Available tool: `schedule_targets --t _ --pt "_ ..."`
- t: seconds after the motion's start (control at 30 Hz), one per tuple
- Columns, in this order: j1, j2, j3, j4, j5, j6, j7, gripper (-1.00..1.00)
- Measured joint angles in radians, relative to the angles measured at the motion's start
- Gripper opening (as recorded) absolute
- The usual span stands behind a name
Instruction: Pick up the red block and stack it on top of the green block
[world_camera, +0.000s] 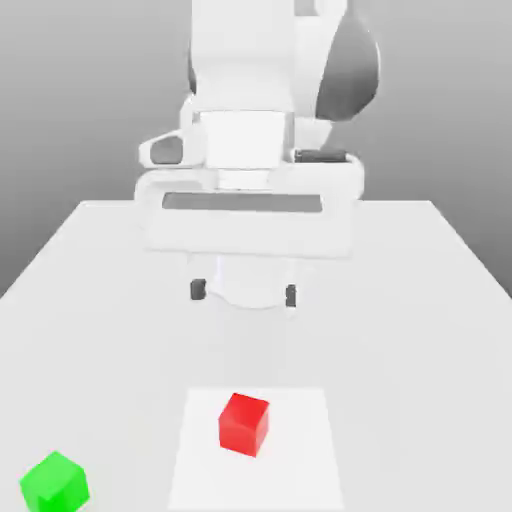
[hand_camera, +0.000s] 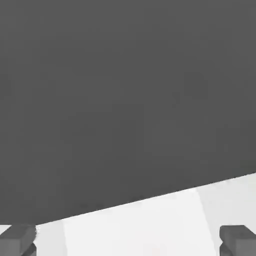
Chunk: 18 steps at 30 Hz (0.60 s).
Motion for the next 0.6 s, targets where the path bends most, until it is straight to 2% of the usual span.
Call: schedule_targets --t 0.17,0.37,0.4,0.6 --pt "-0.008 0.181 -0.004 -0.087 -0.019 0.107 0.076 0.00" --pt "0.002 0.398 -0.018 -0.072 -0.040 0.285 0.100 0.00" --pt "0.003 0.419 -0.019 -0.069 -0.041 0.303 0.101 -1.00" --pt "0.003 0.430 -0.020 -0.067 -0.044 0.313 0.104 -1.00"
